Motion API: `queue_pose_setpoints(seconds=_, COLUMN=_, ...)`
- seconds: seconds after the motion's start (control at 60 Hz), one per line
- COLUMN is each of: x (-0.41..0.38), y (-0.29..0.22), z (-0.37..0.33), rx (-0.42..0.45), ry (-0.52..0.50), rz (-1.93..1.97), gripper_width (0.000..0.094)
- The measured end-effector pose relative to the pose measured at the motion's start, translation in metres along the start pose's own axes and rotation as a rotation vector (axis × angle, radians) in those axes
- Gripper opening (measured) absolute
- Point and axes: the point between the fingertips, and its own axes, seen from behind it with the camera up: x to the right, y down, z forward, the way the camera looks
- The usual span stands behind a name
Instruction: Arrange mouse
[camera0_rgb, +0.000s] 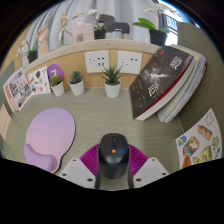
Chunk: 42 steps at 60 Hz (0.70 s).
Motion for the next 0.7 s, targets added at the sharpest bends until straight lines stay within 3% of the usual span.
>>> queue_pose_setpoints(seconds=0.033, x=0.000, y=0.000, z=0.000, rx=-0.006, ry=0.002, rz=-0.005, gripper_width=0.0370)
queue_pose_setpoints(seconds=0.05, x=0.000, y=0.000, z=0.000, rx=-0.011, ry=0.002, rz=-0.004, gripper_width=0.0426)
queue_pose_setpoints(seconds=0.067, x=0.000, y=0.000, z=0.000, rx=-0.014, ry=0.002, rz=-0.002, gripper_width=0.0340)
queue_pose_setpoints(seconds=0.3, x=-0.008, y=-0.014, z=-0.017, rx=-0.021, ry=0.043, rz=-0.006, gripper_width=0.0340)
queue_pose_setpoints(seconds=0.617, x=-0.071, y=-0.212, z=-0.169, rx=0.351, ry=0.088, rz=0.015, gripper_width=0.0342)
queue_pose_setpoints(seconds=0.7, x=-0.100, y=-0.242, z=-0.194, rx=0.405, ry=0.072, rz=0.027, gripper_width=0.0340)
